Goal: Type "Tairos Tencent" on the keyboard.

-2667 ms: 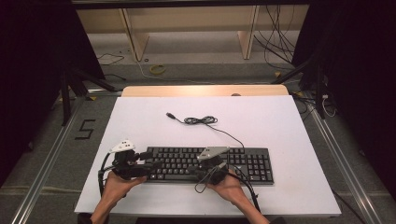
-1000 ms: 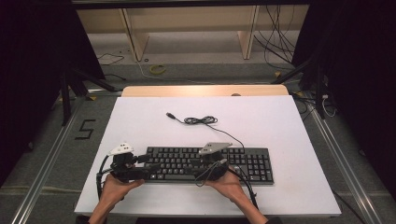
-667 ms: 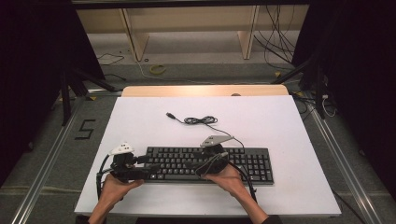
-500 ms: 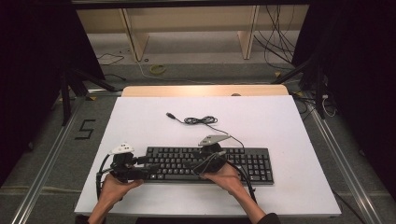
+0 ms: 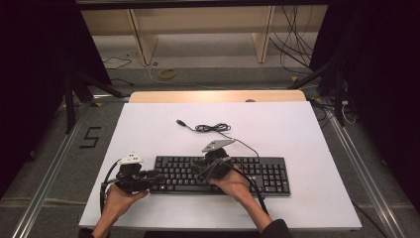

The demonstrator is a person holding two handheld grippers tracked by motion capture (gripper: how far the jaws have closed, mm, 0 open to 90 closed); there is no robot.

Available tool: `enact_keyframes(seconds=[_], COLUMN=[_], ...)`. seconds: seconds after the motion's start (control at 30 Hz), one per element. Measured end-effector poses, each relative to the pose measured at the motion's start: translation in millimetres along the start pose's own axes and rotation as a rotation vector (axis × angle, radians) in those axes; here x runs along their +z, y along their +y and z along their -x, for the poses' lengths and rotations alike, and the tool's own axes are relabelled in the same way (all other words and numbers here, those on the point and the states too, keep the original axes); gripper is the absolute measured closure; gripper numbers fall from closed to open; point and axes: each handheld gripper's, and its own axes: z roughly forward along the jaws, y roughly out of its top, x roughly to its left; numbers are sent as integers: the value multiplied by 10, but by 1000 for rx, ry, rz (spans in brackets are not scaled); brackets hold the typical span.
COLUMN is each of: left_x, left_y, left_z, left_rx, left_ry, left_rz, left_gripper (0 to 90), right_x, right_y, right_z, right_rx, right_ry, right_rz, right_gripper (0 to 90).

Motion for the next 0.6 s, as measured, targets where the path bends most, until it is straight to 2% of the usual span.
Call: enact_keyframes(seconds=[0.2,0.3,0.43,0.6], left_x=[10,22,44,69], left_y=[-5,-11,-19,-24], left_z=[5,-4,-6,5], left_rx=[24,23,32,44], left_ry=[1,7,4,12], left_rz=[-35,-42,-55,-70], left_gripper=[786,826,874,888], right_x=[107,162,196,243], right_y=[13,16,26,31], right_z=[-8,-11,-16,-19], right_rx=[-12,-13,-18,-13], right_ry=[-5,-5,-8,-11], right_rz=[-24,-34,-38,-52], right_gripper=[859,895,900,900])
